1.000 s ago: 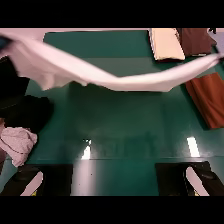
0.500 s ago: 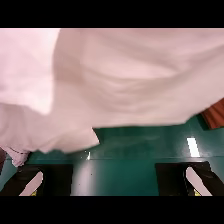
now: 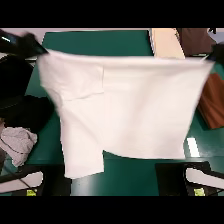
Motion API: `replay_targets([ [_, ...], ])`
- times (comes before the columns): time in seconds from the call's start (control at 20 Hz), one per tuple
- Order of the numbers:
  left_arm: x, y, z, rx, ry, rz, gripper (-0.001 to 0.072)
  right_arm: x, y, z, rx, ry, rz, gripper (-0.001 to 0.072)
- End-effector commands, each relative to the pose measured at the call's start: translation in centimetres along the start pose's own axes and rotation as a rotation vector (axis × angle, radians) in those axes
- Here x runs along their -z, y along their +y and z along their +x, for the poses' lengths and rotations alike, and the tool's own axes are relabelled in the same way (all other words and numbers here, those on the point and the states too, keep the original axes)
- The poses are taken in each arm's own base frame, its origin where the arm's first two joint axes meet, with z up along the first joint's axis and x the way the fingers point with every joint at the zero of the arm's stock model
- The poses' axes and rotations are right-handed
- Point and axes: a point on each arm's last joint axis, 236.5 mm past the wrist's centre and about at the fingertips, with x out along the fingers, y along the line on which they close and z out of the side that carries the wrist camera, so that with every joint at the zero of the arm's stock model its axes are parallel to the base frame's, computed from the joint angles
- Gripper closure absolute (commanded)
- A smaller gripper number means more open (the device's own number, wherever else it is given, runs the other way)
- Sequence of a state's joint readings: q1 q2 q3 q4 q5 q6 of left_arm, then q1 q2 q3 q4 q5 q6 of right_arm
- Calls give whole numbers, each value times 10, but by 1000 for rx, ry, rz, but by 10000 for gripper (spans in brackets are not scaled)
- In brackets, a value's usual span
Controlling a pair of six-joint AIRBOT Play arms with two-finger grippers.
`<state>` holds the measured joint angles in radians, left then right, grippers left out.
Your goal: Fold the shirts.
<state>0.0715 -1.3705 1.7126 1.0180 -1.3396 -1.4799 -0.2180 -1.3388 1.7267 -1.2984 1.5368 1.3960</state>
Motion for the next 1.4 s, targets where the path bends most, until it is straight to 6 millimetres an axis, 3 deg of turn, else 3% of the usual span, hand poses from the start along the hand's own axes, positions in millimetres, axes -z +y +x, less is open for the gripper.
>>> replay_targets([
  [0.0, 39, 63, 103, -7, 197, -129, 683, 34, -20, 117, -30, 230, 70, 698],
  [0.15, 33, 91, 143, -32, 158, -176, 683, 12, -32, 157, -28, 214, 128, 698],
  [0.3, 12, 97, 145, -49, 76, -165, 683, -22, -30, 152, -43, 143, 116, 698],
  [0.4, 15, 87, 137, -29, 120, -118, 683, -29, -28, 138, -39, 120, 97, 698],
  [0.55, 53, 82, 133, -12, 275, -99, 682, -3, -28, 131, -22, 168, 69, 698],
  [0.85, 109, 97, 158, -66, 401, -132, 681, 57, -27, 159, -27, 245, 124, 696],
  [0.9, 115, 104, 159, -96, 411, -160, 646, 64, -28, 161, -25, 251, 130, 696],
  [0.95, 118, 110, 158, -125, 419, -174, 371, 67, -27, 162, -25, 251, 133, 634],
  [1.0, 120, 117, 156, -160, 425, -186, 231, 69, -27, 162, -25, 253, 135, 369],
  [1.05, 122, 121, 152, -182, 436, -184, 234, 71, -26, 160, -25, 256, 134, 321],
  [1.25, 140, 132, 113, -285, 510, -123, 233, 82, -20, 130, -20, 223, 130, 326],
  [1.35, 170, 128, 91, -308, 526, -122, 232, 98, -13, 113, -18, 205, 124, 326],
])
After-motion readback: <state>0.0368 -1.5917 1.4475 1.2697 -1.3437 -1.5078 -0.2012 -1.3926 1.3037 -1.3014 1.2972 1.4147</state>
